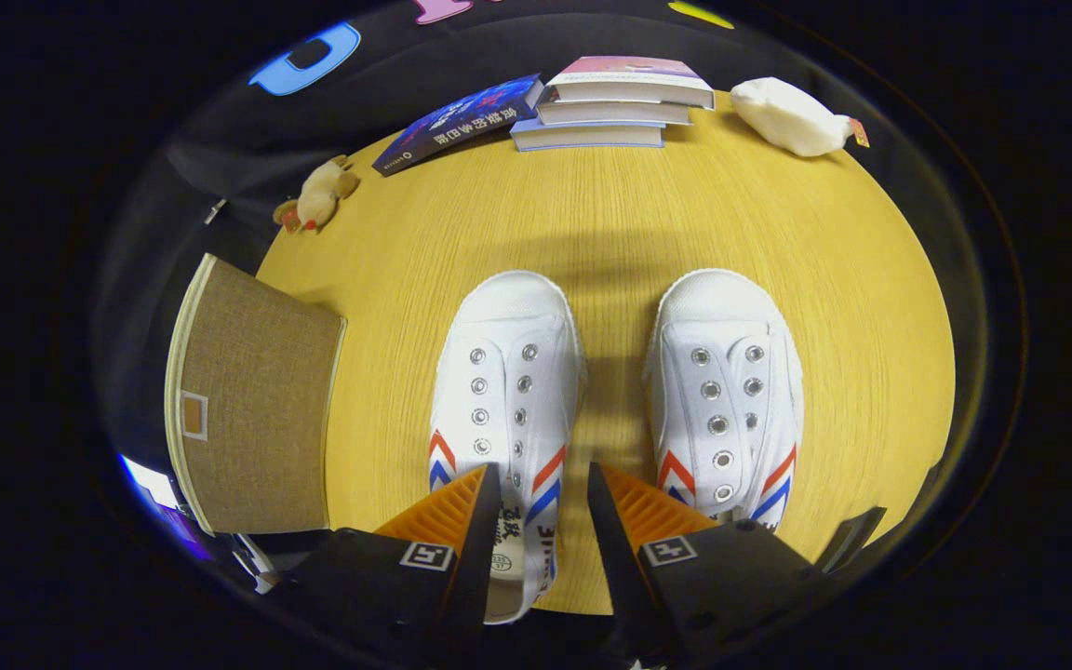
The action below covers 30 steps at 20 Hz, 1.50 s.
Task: Open the storage box then place both shoes into the box .Put the left shoe in first, then the right shoe, with the right side of both shoes facing outward in a uniform manner.
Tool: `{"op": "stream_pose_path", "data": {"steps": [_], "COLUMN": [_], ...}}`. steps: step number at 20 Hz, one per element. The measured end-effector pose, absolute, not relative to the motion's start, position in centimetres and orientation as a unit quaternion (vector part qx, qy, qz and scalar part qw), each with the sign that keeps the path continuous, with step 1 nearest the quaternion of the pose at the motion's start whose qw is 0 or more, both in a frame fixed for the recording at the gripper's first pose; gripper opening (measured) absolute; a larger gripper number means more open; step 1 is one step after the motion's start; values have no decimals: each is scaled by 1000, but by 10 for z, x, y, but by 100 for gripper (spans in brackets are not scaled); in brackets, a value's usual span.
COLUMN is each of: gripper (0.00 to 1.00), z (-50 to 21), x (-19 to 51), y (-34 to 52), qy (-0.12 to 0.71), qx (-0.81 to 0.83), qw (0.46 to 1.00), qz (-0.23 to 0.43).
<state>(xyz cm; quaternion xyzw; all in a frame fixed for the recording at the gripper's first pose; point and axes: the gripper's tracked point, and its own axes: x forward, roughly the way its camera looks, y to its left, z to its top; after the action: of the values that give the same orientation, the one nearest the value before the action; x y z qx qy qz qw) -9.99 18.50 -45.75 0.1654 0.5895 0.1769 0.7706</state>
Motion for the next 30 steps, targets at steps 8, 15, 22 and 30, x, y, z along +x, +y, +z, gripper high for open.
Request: {"op": "stream_pose_path", "data": {"steps": [8,15,22,30], "gripper": [9,8,8,9], "z": [-458,-403,-285,-175], "x": [-101,-96,-66,-52], "y": [183,180,214,314], "qy": [596,582,534,514], "qx": [237,275,290,321], "qw": [755,758,784,774], "qz": [135,104,124,182]}}
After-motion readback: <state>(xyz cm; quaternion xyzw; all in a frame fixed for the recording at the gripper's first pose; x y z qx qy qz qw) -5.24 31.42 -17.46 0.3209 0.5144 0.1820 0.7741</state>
